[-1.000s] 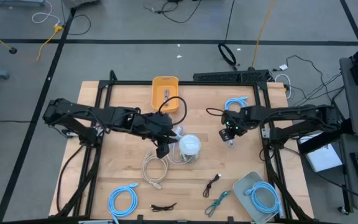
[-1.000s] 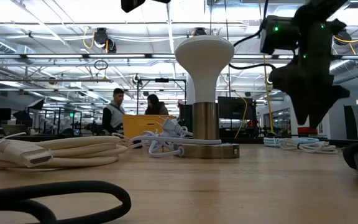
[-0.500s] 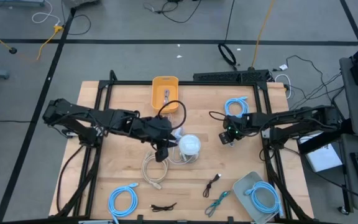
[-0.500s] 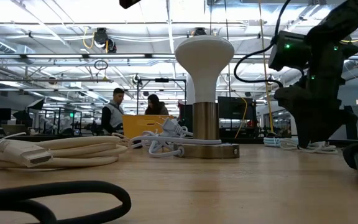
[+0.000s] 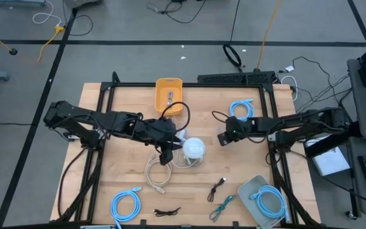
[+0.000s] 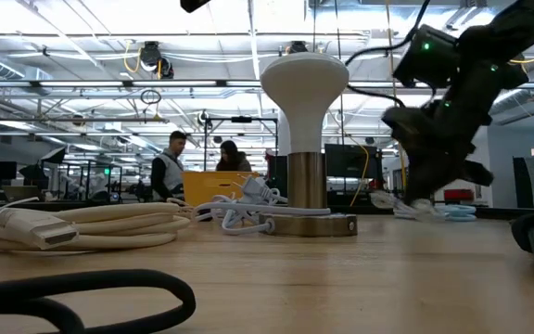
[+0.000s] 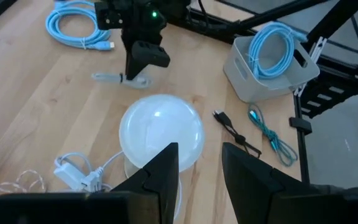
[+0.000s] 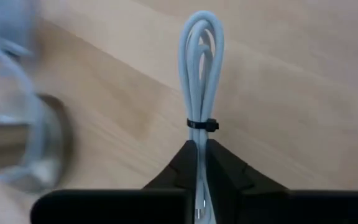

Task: Pick & Place USB Port
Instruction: Put the gray charger cable into the yellow bin

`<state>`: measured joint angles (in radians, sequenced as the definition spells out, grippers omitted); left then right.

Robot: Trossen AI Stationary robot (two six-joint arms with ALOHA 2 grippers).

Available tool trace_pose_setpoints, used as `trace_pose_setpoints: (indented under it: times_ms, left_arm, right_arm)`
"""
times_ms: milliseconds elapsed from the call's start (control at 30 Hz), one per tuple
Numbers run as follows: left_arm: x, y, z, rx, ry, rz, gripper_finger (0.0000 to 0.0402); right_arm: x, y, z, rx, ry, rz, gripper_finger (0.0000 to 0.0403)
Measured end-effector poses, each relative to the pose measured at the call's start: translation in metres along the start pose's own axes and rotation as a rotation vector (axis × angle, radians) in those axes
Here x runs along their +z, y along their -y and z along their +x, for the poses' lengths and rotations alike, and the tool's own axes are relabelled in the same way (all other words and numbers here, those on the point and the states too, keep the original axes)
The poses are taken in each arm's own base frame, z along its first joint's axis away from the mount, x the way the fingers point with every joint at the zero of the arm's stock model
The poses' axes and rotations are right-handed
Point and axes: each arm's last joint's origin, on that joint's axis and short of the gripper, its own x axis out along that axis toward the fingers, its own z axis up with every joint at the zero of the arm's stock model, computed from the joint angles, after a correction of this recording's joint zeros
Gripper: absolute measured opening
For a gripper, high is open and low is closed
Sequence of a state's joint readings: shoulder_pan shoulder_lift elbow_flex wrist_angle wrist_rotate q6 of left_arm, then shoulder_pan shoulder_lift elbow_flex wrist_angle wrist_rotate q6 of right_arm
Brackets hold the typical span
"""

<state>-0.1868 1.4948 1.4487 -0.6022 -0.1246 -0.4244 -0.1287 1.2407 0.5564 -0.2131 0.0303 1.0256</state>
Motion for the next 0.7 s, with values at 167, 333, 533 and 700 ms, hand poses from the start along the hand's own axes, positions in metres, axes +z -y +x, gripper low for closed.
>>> trace_pose_setpoints:
  times_ms: [167,333,533,700]
  left_arm:
    - [0.003,-0.005,0.001,0.008,0.016,-0.029,0.0124]
    - [0.004,-0.006,0.001,0.02,0.018,-0.047,0.0124]
    - [0.003,-0.007,0.001,0.033,0.015,-0.065,0.0124]
    - [0.001,-0.008,0.0,0.046,-0.003,-0.085,0.0124]
  right_arm:
    - [0.016,-0.02,-0.006,0.139,0.13,0.026,0.0006]
    - [0.053,-0.047,-0.022,0.196,0.277,0.014,0.0001]
    - [0.117,-0.083,-0.027,0.203,0.352,-0.051,0.0]
    - [0.168,-0.117,-0.003,0.202,0.297,-0.118,0.0]
